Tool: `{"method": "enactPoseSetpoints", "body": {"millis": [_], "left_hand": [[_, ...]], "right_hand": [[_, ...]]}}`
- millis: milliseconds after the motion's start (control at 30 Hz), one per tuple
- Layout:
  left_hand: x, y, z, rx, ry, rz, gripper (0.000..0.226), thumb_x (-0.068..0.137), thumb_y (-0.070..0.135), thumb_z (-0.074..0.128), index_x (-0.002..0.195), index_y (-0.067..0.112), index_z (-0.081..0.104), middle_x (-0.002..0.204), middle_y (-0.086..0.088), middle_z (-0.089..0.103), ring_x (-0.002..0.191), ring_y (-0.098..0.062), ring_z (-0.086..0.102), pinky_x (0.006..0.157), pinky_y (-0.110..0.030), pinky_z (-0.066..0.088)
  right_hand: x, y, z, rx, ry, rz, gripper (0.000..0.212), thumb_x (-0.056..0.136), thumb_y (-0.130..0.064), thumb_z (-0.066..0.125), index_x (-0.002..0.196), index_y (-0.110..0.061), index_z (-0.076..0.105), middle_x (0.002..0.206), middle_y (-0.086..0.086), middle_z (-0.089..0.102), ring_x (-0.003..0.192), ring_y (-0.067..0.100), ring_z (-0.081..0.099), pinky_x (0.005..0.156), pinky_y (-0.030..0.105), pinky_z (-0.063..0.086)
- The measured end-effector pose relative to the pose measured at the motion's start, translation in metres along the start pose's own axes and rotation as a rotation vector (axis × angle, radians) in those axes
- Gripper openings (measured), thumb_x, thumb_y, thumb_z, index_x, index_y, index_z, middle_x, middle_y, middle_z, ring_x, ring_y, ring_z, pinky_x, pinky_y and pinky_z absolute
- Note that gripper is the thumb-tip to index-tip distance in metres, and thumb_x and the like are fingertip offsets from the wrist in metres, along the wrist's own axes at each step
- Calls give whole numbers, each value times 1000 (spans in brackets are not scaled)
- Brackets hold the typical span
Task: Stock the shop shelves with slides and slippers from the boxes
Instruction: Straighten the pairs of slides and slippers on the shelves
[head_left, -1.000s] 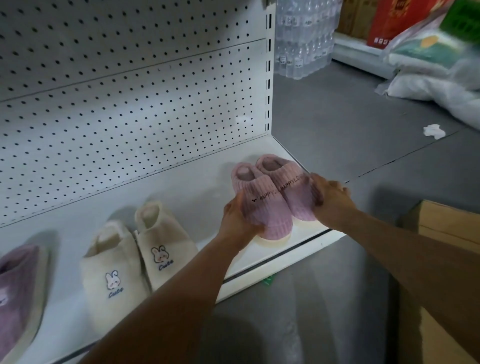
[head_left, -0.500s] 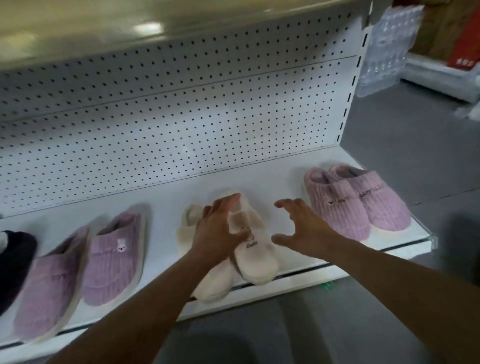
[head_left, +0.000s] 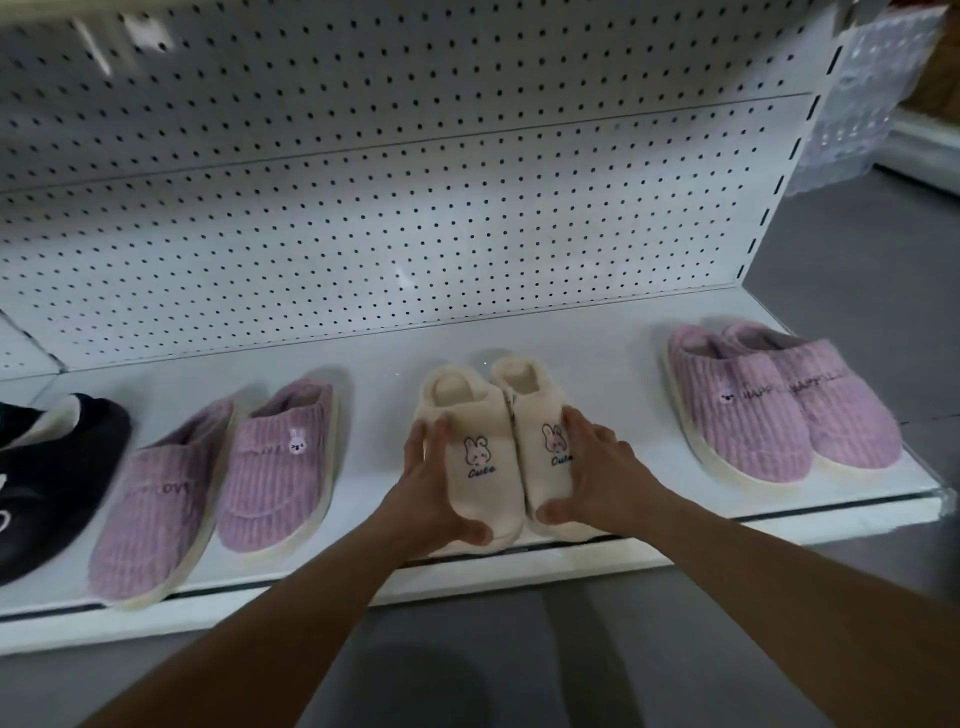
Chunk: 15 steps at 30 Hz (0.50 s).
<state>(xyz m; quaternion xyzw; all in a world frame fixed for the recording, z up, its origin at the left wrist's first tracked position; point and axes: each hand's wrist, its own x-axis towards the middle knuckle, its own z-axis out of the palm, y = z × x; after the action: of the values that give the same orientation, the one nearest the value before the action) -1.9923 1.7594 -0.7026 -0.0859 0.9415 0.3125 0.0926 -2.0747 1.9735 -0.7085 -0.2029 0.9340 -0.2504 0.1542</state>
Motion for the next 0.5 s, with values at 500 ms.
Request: {"method": "enactPoseSetpoints", "body": {"millis": [500], "left_hand": [[30,5,-10,-95,-31,-54,130,63,23,89,155,23,-3,155,-3,12,139,-23,25,111,-30,26]], "right_hand": [[16,6,-6,10,37,39,101,47,-68,72,128,-28,28,122,4,46,113,30,44,88,40,39]]}}
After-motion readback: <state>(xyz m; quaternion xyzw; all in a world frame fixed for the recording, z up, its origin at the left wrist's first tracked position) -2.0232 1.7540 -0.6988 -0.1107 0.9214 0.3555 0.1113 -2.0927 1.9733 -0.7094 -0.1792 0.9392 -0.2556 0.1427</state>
